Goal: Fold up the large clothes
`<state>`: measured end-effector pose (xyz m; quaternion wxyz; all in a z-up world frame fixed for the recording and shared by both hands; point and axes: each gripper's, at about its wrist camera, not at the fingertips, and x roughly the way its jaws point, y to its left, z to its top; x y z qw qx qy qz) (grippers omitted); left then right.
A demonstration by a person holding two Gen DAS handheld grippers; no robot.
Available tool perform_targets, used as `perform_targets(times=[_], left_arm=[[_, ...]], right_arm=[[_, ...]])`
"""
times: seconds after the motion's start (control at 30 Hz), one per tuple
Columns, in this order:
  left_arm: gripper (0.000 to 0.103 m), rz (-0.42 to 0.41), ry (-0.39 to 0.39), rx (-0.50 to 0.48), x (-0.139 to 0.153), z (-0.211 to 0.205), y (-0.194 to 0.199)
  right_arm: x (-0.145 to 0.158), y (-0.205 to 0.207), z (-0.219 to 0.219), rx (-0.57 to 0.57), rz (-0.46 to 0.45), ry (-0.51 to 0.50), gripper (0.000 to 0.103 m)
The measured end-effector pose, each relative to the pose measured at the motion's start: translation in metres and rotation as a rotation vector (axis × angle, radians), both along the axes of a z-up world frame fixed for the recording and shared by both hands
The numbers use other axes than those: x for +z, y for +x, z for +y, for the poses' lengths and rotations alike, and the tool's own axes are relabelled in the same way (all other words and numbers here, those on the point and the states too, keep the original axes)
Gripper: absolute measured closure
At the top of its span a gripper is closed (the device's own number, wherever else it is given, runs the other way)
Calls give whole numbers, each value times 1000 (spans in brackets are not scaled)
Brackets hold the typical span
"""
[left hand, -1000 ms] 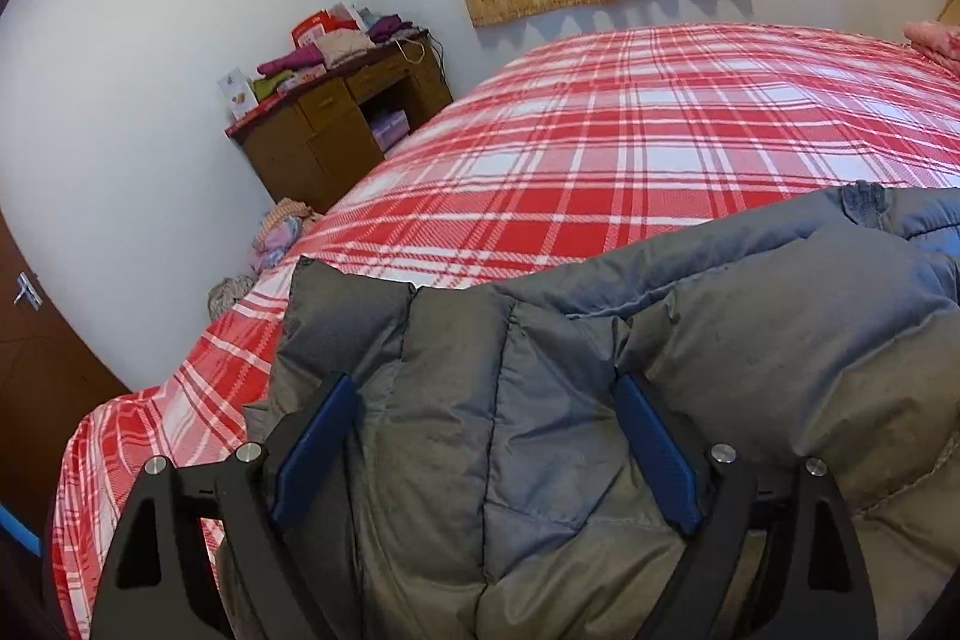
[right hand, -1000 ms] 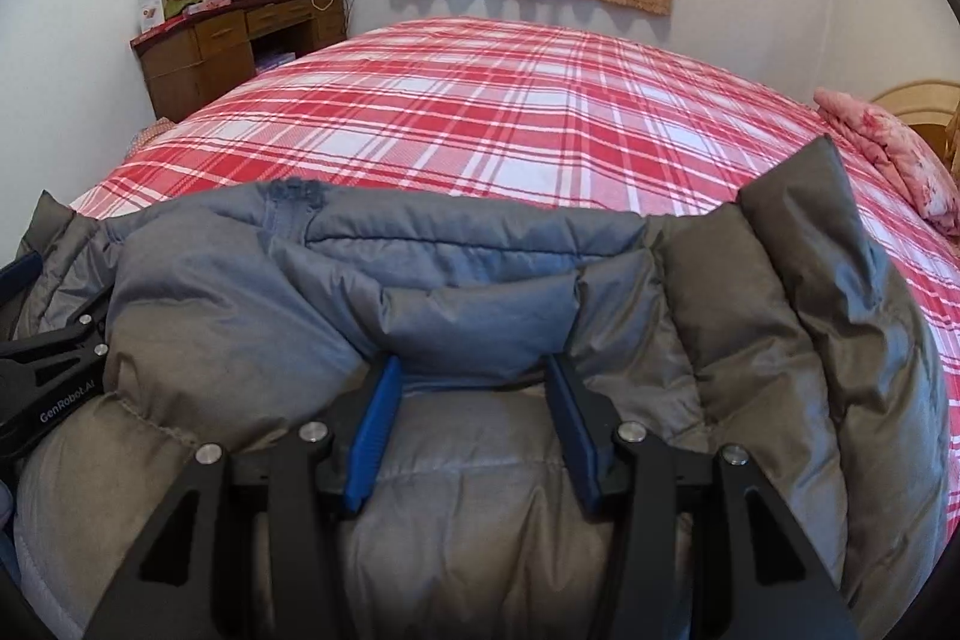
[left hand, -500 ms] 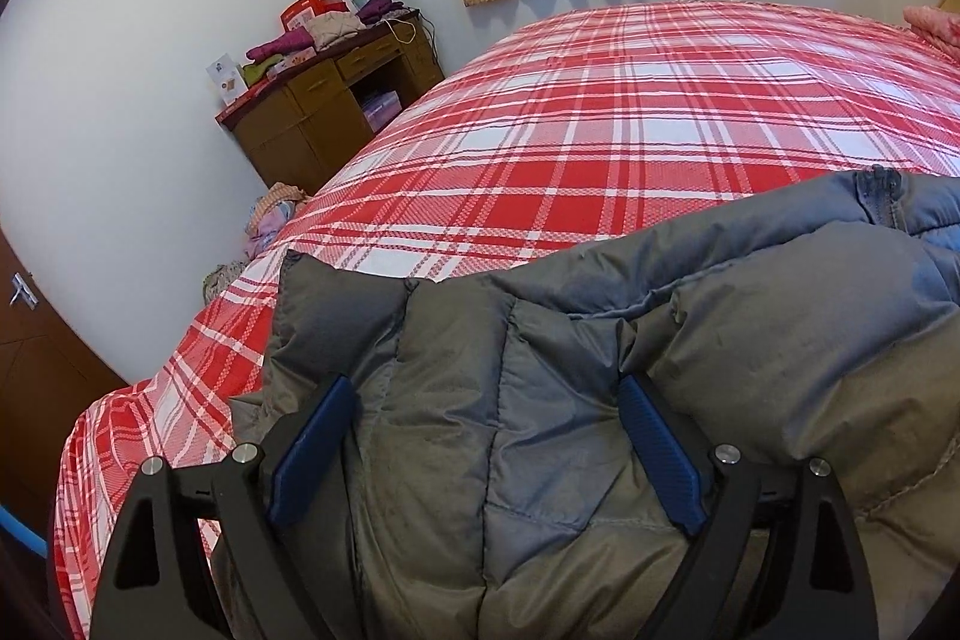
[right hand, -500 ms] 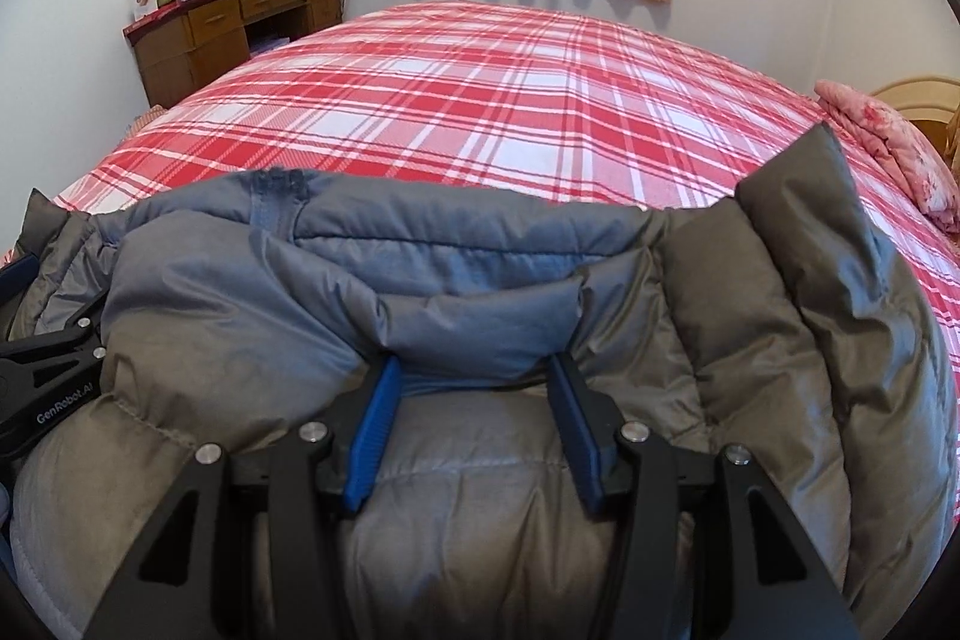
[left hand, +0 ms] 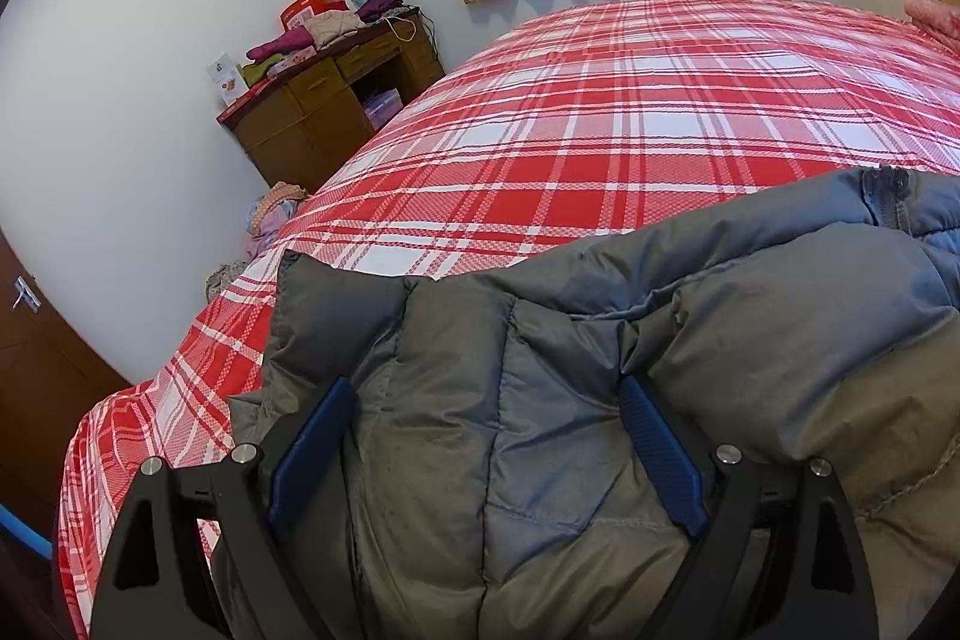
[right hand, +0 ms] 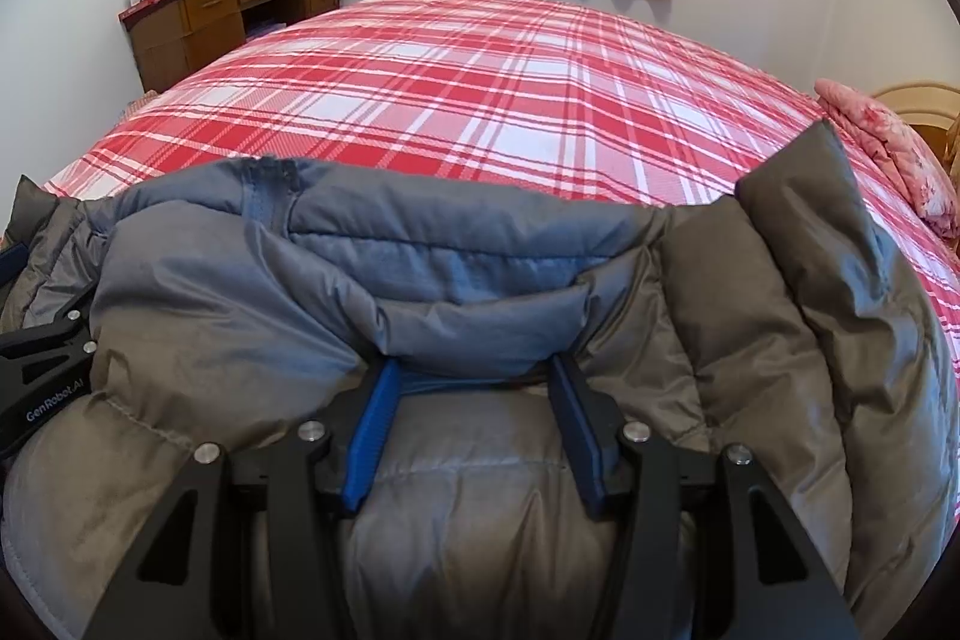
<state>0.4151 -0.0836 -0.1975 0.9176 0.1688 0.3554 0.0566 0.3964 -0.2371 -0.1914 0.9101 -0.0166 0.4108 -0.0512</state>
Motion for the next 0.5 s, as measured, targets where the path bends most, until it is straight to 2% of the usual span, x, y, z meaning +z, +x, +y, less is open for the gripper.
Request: perform_targets(times=[0.5], left_arm=[[11, 2, 5, 2, 0, 0, 0]], right_arm=[[-2, 2, 2, -2, 7, -21, 47]])
